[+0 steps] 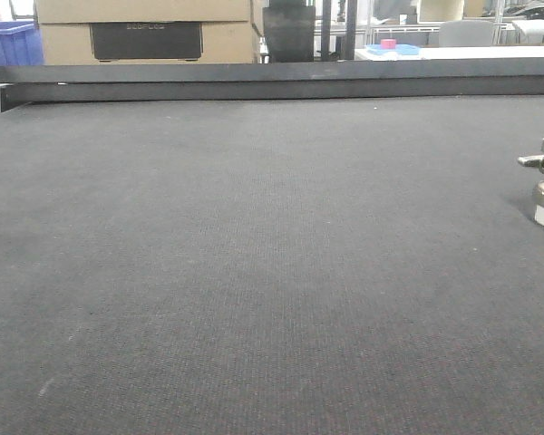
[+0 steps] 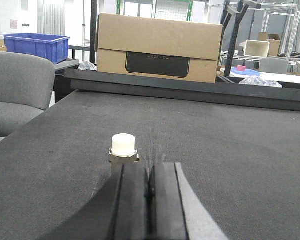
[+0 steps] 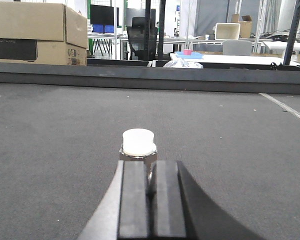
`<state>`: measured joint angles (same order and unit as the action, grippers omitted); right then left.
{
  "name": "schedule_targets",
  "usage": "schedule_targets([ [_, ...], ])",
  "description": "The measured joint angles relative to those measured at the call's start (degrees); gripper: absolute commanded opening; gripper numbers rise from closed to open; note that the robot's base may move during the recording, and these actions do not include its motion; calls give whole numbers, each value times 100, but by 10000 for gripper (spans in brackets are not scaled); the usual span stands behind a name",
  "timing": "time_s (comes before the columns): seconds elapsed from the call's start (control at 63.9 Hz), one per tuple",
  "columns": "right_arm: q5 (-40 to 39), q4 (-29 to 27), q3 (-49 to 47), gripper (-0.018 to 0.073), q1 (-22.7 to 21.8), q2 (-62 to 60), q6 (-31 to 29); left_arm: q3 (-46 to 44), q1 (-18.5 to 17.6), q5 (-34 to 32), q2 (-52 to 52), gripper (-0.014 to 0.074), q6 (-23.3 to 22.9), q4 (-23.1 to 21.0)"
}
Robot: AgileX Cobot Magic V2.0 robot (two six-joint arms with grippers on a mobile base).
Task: Place valve from conveyor to right shelf box
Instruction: 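Lower both grippers, open, over the two white-capped valves on the conveyor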
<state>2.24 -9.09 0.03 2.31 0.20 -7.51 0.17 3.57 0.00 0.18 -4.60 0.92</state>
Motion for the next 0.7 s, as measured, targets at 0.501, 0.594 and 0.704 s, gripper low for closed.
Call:
schedule_targets([
  [0.501,0,0,0,-154,0,0,0,0,0,0,0,-111,0,0],
  [0.594,0,0,0,-154,0,0,0,0,0,-32,0,-111,0,0],
  [0.704,0,0,0,-154,0,0,0,0,0,-126,0,-111,0,-28],
])
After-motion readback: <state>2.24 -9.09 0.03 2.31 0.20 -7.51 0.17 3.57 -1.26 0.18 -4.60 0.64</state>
